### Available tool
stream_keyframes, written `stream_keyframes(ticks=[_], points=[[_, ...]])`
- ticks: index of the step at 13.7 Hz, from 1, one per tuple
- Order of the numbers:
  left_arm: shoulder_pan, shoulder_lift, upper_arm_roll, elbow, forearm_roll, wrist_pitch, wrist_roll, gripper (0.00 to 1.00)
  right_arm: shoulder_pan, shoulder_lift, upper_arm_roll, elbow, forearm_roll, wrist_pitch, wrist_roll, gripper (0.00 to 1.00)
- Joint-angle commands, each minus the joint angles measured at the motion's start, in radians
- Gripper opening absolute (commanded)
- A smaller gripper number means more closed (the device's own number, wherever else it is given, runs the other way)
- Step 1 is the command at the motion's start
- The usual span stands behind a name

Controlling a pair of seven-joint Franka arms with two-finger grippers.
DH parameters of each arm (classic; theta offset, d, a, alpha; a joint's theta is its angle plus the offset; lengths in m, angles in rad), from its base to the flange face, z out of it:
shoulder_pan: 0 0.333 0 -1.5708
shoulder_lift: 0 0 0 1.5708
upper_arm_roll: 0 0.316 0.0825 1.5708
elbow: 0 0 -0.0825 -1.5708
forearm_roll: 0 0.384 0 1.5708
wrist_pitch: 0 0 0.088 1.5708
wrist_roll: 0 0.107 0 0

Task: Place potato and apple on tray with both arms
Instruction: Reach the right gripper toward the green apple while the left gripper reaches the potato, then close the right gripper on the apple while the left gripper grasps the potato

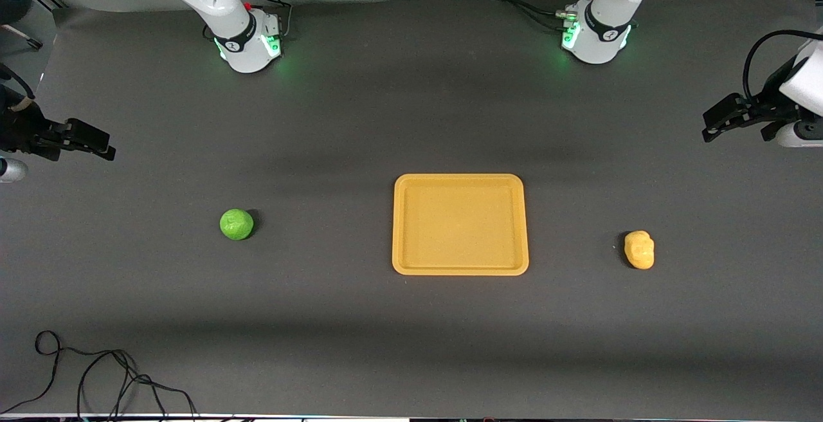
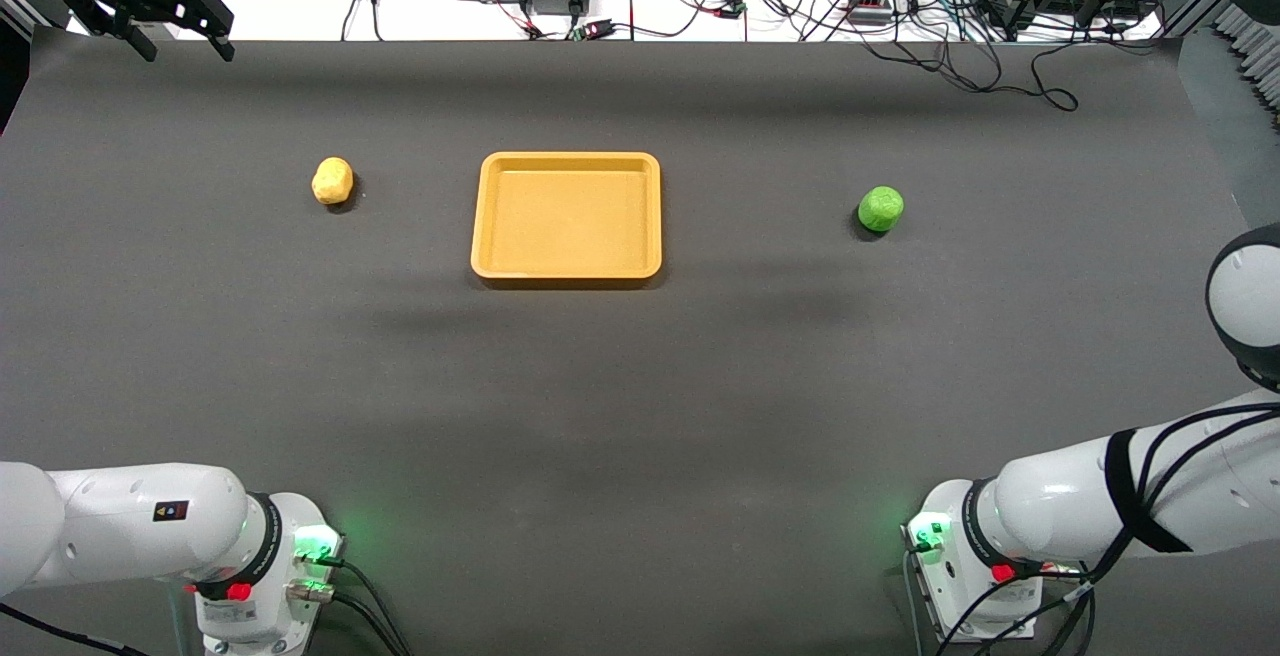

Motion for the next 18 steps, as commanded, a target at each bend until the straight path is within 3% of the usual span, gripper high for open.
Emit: stream_keyframes(ticks=[1, 10, 15, 18], points=[[0.01, -0.003, -0.003, 0.011, -0.011, 0.003, 0.025, 1.0, 0.006, 0.013, -0.004, -0.071, 0.002, 0.078, -0.004, 1.0], [0.014, 0.348, -0.003, 0.0, 0.008, 0.305, 0.043, 1.0, 0.037, 0.087, -0.003, -0.413, 0.002, 0.533, 0.013, 1.0], [0.004, 0.574, -0.005, -0.004, 0.013, 0.526, 0.043, 1.0, 0.063, 0.119, -0.003, -0.474, 0.005, 0.61, 0.079, 1.0], [-0.004, 0.654, -0.007, -0.009, 0.088, 0.603, 0.042, 1.0, 0.075, 0.168, -0.003, -0.487, 0.005, 0.665, 0.079, 1.0]])
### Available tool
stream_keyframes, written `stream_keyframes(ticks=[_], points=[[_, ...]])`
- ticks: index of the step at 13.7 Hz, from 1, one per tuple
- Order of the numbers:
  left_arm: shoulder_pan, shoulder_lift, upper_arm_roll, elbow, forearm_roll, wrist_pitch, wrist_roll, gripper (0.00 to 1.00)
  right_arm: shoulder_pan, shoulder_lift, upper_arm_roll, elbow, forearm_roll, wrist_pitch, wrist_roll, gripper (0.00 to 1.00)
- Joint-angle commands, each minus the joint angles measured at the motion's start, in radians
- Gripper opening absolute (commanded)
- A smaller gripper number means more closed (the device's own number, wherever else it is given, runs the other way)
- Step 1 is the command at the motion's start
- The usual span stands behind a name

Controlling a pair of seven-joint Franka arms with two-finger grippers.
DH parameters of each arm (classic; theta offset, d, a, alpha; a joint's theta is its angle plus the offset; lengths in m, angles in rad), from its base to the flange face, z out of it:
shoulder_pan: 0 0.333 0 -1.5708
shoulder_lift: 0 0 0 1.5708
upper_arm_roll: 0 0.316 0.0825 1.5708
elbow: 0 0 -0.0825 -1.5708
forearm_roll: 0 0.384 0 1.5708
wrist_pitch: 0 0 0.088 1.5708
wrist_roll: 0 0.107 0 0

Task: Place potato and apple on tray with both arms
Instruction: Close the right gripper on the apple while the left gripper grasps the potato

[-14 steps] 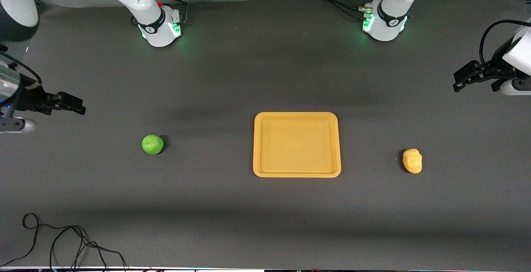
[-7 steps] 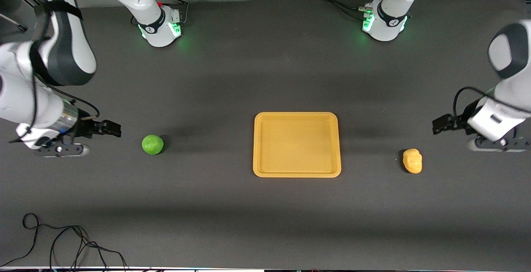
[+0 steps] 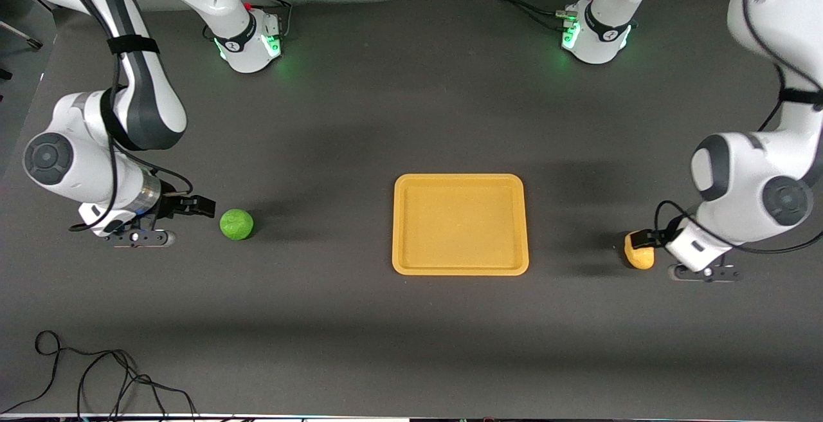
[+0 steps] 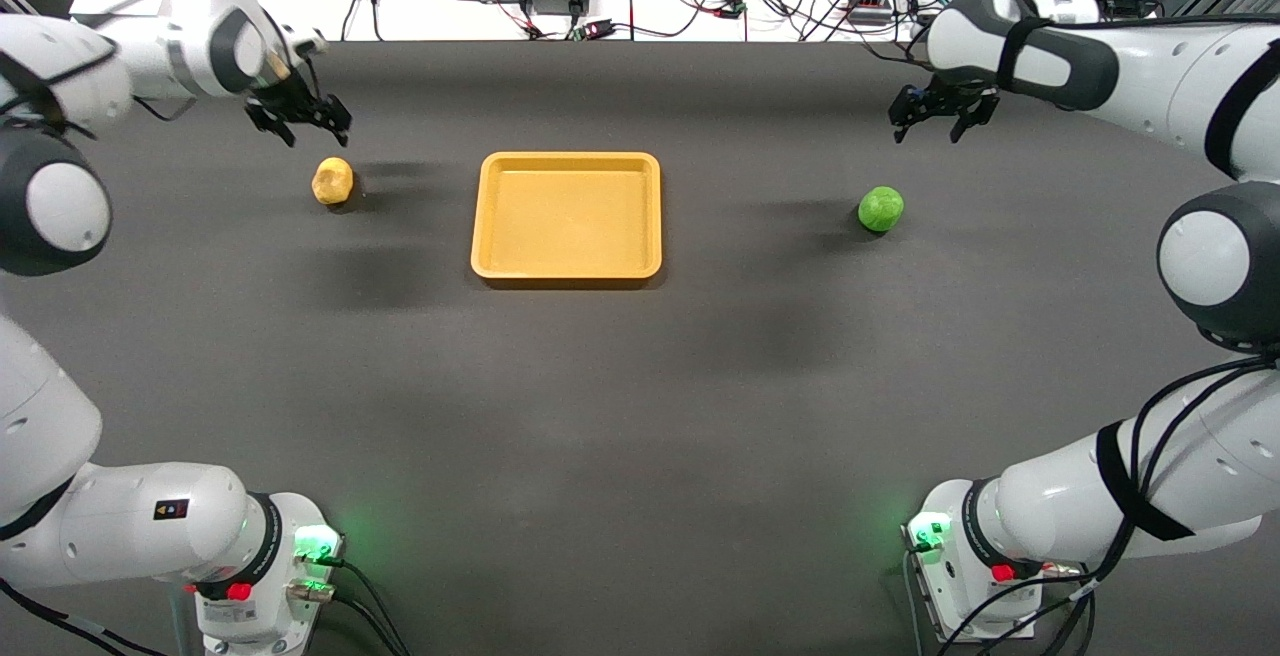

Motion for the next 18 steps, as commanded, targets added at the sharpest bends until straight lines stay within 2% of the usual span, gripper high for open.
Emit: stream_keyframes(ticks=[1, 8, 9, 11, 13, 15, 16, 17, 18], points=[[-0.005, 0.043, 0.006, 0.006, 0.055, 0.041, 0.01, 1.0, 0.013, 0.049, -0.005, -0.033, 0.005, 0.089, 0.022, 1.0], [-0.004, 0.089, 0.006, -0.03, 0.085, 0.129, 0.01, 0.99, 0.027, 0.109, -0.007, -0.174, 0.005, 0.285, 0.021, 1.0], [-0.004, 0.091, 0.006, -0.036, 0.085, 0.135, 0.01, 0.95, 0.029, 0.124, -0.007, -0.177, 0.005, 0.307, 0.022, 1.0], [-0.004, 0.091, 0.006, -0.037, 0.085, 0.135, 0.005, 0.79, 0.03, 0.15, -0.007, -0.181, 0.005, 0.334, 0.022, 0.92], [-0.004, 0.089, 0.006, -0.037, 0.085, 0.133, -0.006, 0.64, 0.029, 0.175, -0.007, -0.177, 0.005, 0.351, 0.022, 0.89], [-0.002, 0.08, 0.006, -0.036, 0.085, 0.116, -0.009, 0.51, 0.03, 0.181, -0.007, -0.176, 0.003, 0.368, 0.022, 0.81], [-0.002, 0.065, 0.005, -0.036, 0.085, 0.109, -0.012, 0.51, 0.03, 0.183, -0.007, -0.173, 0.003, 0.368, 0.022, 0.78], [-0.004, 0.033, 0.005, -0.031, 0.081, 0.066, -0.013, 0.5, 0.029, 0.181, -0.007, -0.17, 0.003, 0.367, 0.022, 0.7], [-0.004, -0.01, 0.002, -0.021, 0.07, -0.013, -0.015, 0.49, 0.029, 0.178, -0.007, -0.161, 0.003, 0.364, 0.027, 0.51]])
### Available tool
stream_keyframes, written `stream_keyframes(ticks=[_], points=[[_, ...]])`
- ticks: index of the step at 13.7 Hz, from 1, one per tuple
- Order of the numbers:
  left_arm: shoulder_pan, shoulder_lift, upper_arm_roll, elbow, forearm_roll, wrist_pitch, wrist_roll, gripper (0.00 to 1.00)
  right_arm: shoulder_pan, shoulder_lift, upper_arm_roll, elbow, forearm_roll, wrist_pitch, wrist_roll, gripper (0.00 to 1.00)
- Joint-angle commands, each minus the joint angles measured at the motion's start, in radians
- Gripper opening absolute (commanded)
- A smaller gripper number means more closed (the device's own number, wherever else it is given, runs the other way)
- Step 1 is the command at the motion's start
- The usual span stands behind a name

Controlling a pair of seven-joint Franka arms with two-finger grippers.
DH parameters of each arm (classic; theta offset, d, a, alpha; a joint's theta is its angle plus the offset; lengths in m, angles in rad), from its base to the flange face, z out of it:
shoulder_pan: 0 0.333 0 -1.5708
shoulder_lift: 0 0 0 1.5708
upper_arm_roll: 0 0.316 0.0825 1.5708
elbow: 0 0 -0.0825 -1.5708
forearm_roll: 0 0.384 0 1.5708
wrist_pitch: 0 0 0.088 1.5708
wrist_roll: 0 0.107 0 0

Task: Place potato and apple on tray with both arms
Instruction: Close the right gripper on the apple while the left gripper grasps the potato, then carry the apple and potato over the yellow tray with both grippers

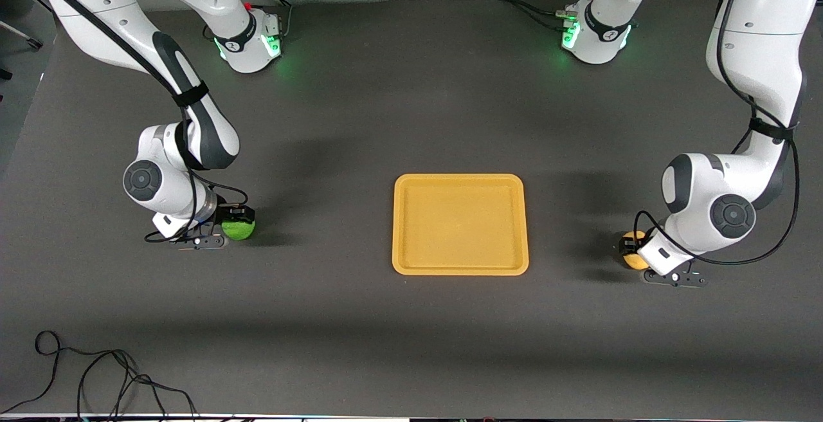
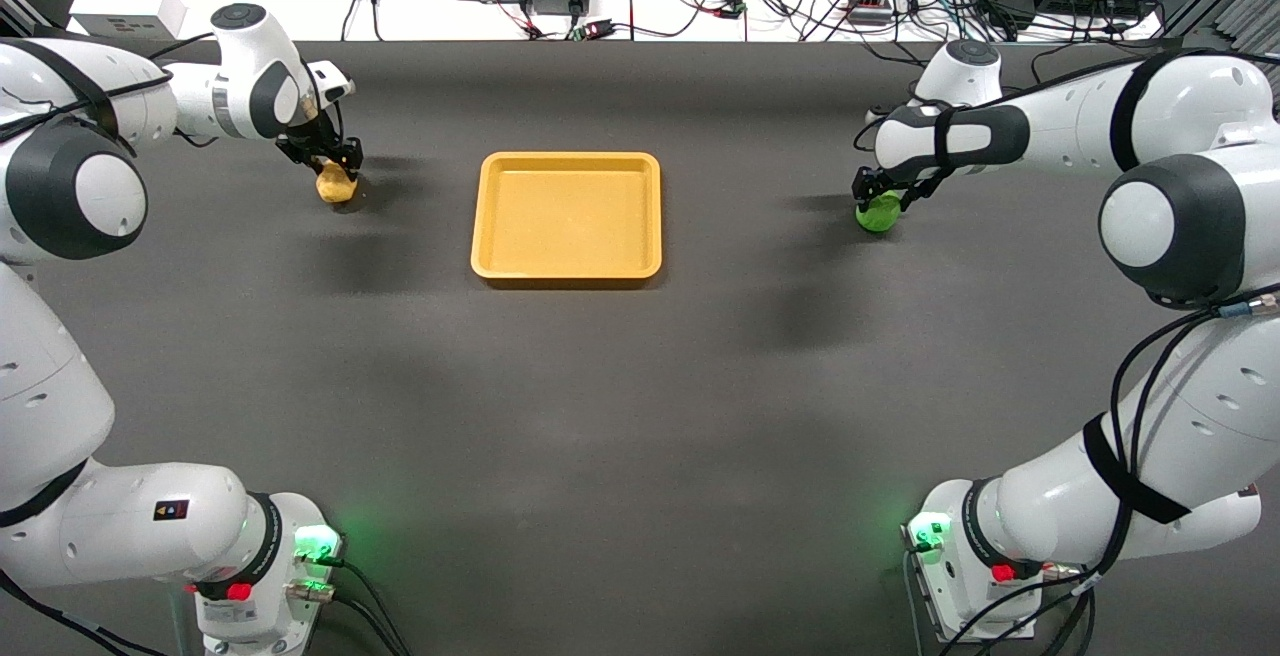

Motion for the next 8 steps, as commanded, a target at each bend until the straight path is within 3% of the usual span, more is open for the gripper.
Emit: stream_keyframes(ticks=[1, 4, 8], points=[[-0.005, -0.132, -0.004, 0.014, -0.011, -0.189, -0.009, 0.49, 0.012, -0.009, -0.006, 0.037, 0.003, -0.004, 0.035, 0.5], [-0.034, -0.211, -0.007, 0.085, -0.104, -0.362, -0.039, 0.49, 0.052, -0.055, 0.001, 0.108, 0.004, -0.139, 0.074, 0.5], [-0.171, -0.24, -0.009, 0.195, -0.135, -0.499, -0.267, 0.48, 0.176, -0.049, 0.001, 0.267, 0.009, -0.283, 0.172, 0.5]])
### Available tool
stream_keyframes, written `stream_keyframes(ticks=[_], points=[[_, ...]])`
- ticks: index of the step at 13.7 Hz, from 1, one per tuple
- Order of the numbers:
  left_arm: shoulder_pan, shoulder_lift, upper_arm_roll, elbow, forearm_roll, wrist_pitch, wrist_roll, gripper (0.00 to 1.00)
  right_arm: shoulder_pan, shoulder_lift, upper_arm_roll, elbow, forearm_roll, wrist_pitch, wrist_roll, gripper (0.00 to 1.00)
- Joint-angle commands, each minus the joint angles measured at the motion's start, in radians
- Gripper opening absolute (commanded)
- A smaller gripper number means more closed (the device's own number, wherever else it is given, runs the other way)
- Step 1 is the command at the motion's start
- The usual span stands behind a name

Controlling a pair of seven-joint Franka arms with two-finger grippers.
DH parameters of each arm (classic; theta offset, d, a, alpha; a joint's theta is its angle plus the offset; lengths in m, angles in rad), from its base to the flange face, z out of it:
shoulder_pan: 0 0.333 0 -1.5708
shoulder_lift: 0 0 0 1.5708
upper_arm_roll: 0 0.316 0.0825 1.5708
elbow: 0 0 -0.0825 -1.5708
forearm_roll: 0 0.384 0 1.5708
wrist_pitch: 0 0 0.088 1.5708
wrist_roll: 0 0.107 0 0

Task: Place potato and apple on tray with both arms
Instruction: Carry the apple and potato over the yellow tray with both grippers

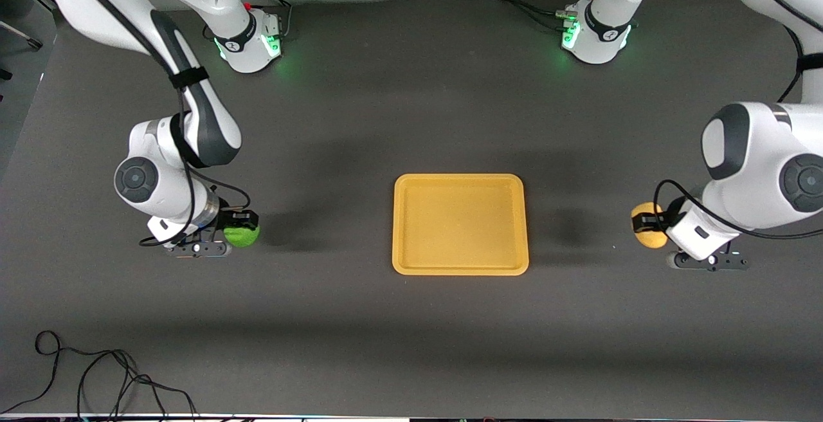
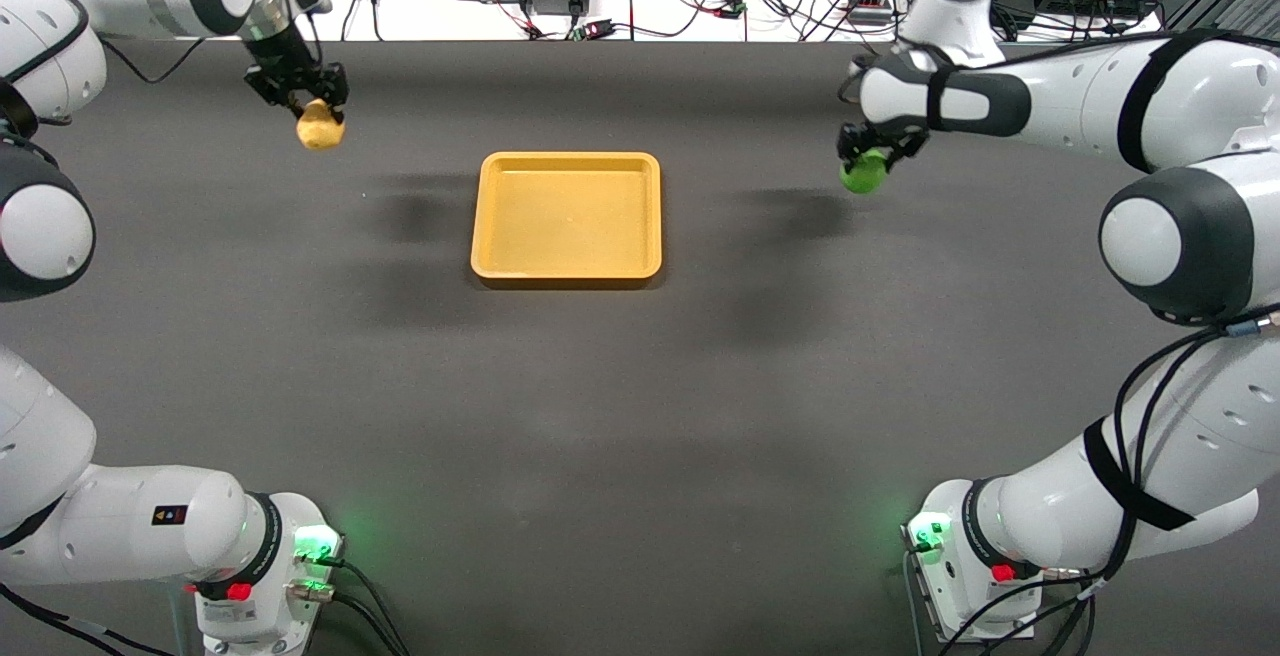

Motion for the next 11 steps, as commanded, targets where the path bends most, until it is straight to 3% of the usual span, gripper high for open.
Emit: stream_keyframes(ticks=[1, 4, 7, 11], points=[[-0.129, 0.017, 0.013, 0.082, -0.024, -0.061, -0.186, 0.48, 0.093, 0.01, -0.005, 0.09, 0.018, -0.048, 0.1, 0.5], [-0.248, 0.063, 0.013, 0.086, -0.02, -0.034, -0.317, 0.48, 0.184, 0.045, -0.005, 0.167, 0.088, -0.043, 0.16, 0.5], [-0.326, 0.167, 0.013, 0.086, -0.012, 0.104, -0.427, 0.48, 0.243, 0.088, -0.007, 0.254, 0.174, -0.038, 0.165, 0.5], [-0.36, 0.292, 0.014, 0.085, -0.009, 0.233, -0.472, 0.48, 0.284, 0.131, -0.007, 0.305, 0.189, -0.038, 0.196, 0.49]])
